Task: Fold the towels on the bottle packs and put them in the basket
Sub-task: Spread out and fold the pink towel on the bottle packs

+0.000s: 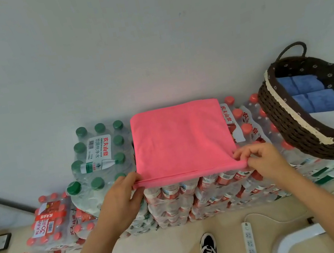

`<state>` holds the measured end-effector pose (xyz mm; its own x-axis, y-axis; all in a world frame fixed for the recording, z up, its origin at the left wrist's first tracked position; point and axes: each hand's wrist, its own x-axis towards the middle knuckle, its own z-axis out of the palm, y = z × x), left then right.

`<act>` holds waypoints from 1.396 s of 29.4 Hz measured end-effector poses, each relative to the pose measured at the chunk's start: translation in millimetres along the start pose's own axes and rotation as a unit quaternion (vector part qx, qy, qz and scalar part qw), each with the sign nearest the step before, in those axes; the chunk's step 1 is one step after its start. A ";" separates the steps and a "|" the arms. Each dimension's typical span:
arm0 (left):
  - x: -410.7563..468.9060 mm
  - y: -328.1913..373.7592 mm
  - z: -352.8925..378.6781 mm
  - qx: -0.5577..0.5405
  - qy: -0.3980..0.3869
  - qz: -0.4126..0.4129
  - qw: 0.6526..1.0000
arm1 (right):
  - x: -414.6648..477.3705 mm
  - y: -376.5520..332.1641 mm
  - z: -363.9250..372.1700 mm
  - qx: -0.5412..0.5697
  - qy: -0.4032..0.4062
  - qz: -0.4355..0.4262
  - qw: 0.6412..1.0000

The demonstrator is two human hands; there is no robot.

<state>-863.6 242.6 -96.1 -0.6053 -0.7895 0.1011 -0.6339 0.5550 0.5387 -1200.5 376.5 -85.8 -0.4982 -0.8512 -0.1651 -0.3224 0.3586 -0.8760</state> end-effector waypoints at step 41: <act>40.4 22.0 5.4 -0.042 0.058 -0.207 0.976 | 49.0 -12.4 5.6 -0.399 0.067 -0.120 0.907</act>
<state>-904.6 224.3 -84.6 -0.2444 -0.9685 -0.0473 -0.7678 0.1635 0.6195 -1216.4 328.1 -85.6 -0.4126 -0.9065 0.0898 -0.8875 0.3778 -0.2637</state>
